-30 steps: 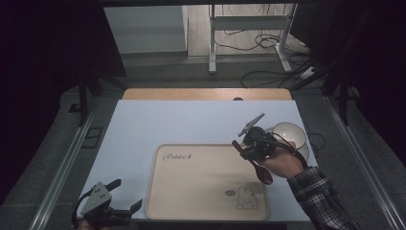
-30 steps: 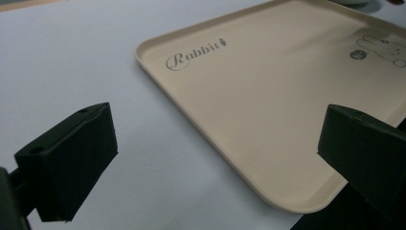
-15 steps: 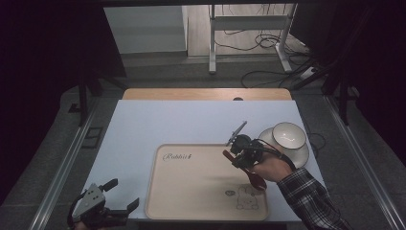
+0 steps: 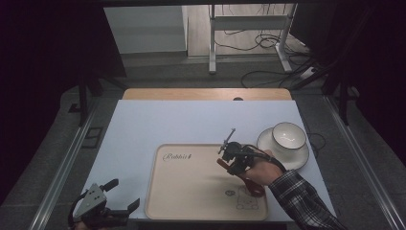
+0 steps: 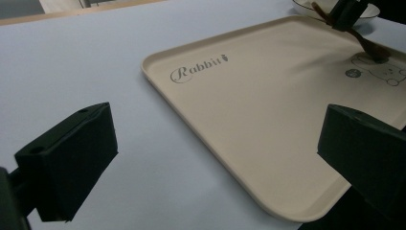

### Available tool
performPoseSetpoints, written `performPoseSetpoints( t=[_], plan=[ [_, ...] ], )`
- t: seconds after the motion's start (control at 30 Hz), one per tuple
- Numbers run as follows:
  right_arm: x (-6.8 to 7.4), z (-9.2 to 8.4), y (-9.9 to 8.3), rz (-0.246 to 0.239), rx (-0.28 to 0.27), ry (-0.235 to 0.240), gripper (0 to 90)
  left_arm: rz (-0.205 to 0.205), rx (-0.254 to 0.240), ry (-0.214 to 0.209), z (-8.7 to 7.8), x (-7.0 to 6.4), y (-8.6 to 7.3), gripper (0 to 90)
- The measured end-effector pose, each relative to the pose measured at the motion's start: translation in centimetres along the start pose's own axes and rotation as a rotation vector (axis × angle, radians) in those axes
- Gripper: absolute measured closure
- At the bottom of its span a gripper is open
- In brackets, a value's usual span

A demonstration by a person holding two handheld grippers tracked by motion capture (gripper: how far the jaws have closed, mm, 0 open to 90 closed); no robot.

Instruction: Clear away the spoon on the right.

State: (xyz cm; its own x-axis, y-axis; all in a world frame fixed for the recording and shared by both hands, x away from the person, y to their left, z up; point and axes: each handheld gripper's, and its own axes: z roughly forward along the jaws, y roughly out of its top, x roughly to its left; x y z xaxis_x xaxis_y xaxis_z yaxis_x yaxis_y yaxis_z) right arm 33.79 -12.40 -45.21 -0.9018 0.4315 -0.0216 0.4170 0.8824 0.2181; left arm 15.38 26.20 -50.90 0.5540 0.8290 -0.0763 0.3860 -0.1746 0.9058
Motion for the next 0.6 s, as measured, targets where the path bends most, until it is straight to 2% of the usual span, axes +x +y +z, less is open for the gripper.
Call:
performPoseSetpoints(
  t=[0.13,0.2,0.23,0.43,0.5,0.6],
  plan=[
    [0.19,0.76,0.03,-0.002,0.016,0.006,77.7,0.000,0.000,0.001,-0.01,0.00,0.00,0.0],
    [0.19,0.82,-0.03,-0.002,0.010,0.005,73.2,-0.001,0.000,0.002,-0.01,0.01,0.00,0.0],
    [0.14,0.84,-0.09,0.000,-0.001,0.016,72.3,-0.002,0.000,0.002,0.00,0.01,0.00,0.0],
    [0.07,0.28,-0.40,0.005,-0.036,0.008,60.2,0.001,0.003,0.004,0.02,-0.04,0.02,0.0],
    [0.14,0.31,-0.52,0.013,-0.060,0.026,55.2,0.005,0.006,0.004,0.06,-0.06,0.03,0.0],
    [0.39,0.53,-0.70,0.000,-0.102,0.037,50.9,0.016,0.013,0.004,0.12,-0.17,0.07,0.0]
  ],
)
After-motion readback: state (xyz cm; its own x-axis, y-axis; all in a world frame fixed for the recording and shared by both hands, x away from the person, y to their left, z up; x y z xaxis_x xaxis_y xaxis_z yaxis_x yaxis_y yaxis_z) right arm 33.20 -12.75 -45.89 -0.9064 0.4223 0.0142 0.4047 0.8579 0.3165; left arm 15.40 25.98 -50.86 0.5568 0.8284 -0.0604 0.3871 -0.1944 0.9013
